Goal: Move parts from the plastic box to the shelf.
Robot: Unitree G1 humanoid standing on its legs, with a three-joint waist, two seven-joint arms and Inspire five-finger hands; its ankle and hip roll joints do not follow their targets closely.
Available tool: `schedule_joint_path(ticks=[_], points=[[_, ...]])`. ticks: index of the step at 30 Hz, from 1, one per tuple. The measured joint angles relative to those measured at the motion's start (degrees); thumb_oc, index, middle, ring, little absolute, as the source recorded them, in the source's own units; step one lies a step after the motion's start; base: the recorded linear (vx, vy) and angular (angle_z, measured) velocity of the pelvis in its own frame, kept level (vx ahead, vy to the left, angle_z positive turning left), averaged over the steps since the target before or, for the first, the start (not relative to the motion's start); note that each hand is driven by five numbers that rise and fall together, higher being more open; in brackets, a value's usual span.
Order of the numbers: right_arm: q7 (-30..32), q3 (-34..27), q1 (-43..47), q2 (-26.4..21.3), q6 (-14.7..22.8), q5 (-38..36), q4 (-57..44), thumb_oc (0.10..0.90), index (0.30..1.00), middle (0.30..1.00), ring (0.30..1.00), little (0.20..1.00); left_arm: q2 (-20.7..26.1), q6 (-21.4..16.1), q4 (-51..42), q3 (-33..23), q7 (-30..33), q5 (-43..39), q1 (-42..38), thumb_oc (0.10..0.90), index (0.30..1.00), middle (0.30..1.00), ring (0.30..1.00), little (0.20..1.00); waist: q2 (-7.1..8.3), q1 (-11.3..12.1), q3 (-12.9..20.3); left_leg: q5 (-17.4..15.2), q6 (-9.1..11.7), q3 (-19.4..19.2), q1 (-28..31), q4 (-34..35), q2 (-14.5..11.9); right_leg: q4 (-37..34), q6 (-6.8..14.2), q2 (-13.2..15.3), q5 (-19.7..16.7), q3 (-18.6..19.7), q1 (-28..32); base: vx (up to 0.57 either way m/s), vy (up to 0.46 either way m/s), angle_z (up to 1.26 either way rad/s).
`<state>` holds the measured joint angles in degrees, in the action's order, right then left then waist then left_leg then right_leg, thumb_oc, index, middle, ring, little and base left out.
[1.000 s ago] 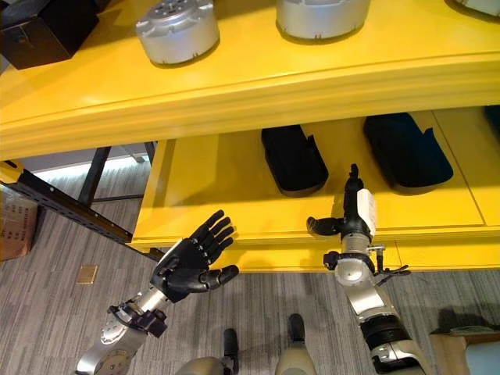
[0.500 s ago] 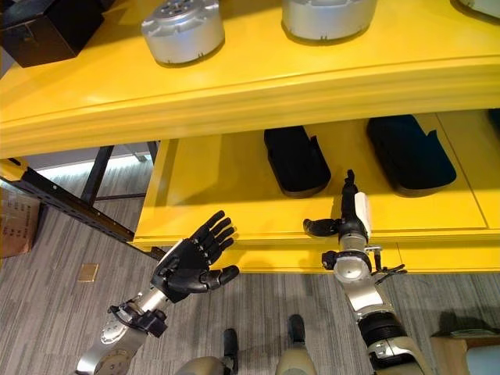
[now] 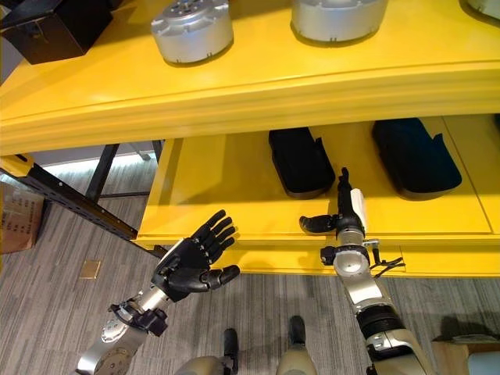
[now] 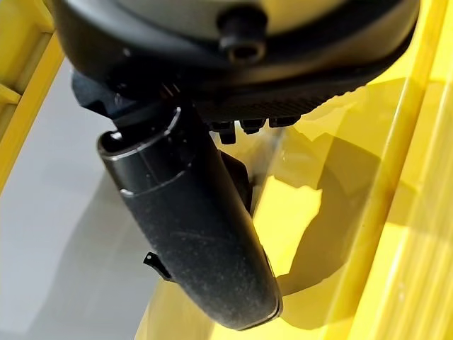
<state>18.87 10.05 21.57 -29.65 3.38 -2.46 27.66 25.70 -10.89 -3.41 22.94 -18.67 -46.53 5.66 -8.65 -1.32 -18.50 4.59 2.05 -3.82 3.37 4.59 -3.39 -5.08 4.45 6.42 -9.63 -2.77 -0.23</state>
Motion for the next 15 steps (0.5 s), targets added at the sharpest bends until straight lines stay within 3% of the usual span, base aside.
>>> schedule_joint_path(ticks=[15], points=[[-2.22, 1.77, 1.65, 0.22, -0.30, 0.02, 0.01, 0.900, 1.000, 1.000, 1.000, 1.000, 0.00, 0.03, 0.01, 0.00, -0.81, 0.00, -0.04, 0.900, 1.000, 1.000, 1.000, 1.000, -0.02, 0.00, 0.01, -0.07, -0.23, 1.00, -0.06, 0.00, -0.05, 0.00, -0.20, 0.00, 0.16, -0.80, 0.34, -0.01, -0.001, 0.02]])
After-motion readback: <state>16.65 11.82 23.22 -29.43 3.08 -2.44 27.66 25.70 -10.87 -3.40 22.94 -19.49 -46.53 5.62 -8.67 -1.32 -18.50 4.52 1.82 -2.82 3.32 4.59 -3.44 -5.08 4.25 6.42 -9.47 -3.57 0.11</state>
